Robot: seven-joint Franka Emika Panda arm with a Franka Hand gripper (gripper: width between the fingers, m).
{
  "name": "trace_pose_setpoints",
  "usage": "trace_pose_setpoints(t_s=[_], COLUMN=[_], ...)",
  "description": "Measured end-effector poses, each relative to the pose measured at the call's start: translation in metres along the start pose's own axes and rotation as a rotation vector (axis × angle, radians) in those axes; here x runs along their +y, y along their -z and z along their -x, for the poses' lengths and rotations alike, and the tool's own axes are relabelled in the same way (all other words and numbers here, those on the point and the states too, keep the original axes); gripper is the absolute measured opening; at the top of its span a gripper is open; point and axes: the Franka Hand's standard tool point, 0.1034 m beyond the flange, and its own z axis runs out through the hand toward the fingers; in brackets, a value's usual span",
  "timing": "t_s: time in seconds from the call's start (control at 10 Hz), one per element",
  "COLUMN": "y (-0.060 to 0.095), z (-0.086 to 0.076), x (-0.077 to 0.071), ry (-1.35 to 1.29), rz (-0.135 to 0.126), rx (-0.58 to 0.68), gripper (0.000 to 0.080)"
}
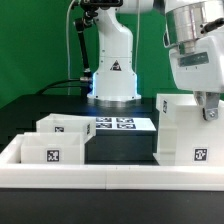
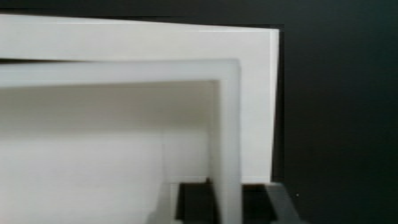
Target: Assemble drawer
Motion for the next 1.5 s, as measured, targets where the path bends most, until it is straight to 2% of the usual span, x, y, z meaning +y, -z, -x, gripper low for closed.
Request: trace_pose_setpoints(t_s=[0.3, 0.6, 0.8, 0.9, 1.0, 1.1, 1.2, 1.3, 1.4, 1.5], y=[-0.001, -0.003, -0.003, -0.003, -0.002, -0.002, -0.001, 0.001, 0.003, 0.009], z=[0.000, -0.002, -0.002, -0.002, -0.001, -0.001, 0.000, -0.001, -0.001, 0.000], x=[-0.001, -0.020, -0.019, -0.020, -0.021, -0.022, -0.022, -0.022, -0.021, -0.020], ry=[0.000, -0.013, -0.015, -0.010, -0.006, -0.001, 0.014, 0.081, 0.131, 0.187], rz=[0.000, 0.005, 0.015, 0.012, 0.008, 0.005, 0.003, 0.002, 0.001, -0.004], rx=[0.000, -0.009, -0.013, -0.013, -0.013, -0.013, -0.014, -0.017, -0.017, -0.016], gripper=[0.0044, 0.0044, 0.0044, 0.0103, 0.0292, 0.0292, 0.0479, 0.0479, 0.0612, 0.0612])
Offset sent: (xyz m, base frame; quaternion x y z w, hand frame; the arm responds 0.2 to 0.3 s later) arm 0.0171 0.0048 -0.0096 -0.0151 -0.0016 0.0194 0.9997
